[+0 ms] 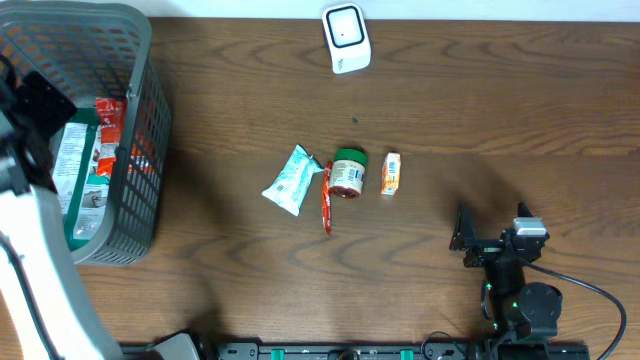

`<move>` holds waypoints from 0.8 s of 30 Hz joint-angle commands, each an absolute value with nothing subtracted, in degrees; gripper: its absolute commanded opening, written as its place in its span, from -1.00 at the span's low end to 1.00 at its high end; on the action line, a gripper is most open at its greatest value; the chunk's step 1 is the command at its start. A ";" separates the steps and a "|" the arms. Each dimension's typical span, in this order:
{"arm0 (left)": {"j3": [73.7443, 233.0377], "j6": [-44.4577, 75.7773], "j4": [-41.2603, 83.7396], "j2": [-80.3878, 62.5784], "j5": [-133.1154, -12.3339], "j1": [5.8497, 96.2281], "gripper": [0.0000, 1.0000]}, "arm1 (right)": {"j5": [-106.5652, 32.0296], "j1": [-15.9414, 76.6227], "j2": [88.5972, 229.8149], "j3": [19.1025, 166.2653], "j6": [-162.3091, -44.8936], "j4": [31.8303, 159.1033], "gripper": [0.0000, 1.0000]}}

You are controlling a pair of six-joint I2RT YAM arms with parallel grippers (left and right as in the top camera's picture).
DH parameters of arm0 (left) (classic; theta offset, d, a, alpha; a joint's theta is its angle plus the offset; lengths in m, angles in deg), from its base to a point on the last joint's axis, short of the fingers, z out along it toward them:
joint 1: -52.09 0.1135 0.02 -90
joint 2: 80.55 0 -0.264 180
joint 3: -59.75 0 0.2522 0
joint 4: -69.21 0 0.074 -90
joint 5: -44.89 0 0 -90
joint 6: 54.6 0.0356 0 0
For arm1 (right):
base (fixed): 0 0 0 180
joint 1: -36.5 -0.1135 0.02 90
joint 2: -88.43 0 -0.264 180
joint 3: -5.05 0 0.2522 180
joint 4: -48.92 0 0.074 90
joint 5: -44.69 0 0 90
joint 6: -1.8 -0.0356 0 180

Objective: Scan the item barcode
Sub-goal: 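Swing the left gripper back into the basket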

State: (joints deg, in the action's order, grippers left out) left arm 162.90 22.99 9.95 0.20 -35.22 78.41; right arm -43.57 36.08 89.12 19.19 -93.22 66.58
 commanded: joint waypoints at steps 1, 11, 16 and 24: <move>163.20 28.54 10.87 6.34 -42.98 80.60 0.96 | -43.51 36.78 88.93 19.10 -93.74 66.80 0.99; 163.20 40.19 13.03 22.36 -60.27 84.29 0.96 | -43.49 36.80 88.93 19.10 -93.74 66.80 0.98; 163.20 42.47 15.52 27.50 -65.69 84.27 0.96 | -43.51 36.80 88.93 19.10 -93.74 66.80 0.99; 163.20 42.73 16.81 35.78 -65.69 83.79 0.96 | -43.51 36.78 88.93 19.10 -93.74 66.82 0.98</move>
State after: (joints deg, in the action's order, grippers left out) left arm 162.90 41.48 16.03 31.96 -64.31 84.12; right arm -43.57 36.08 89.12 19.19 -93.22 66.60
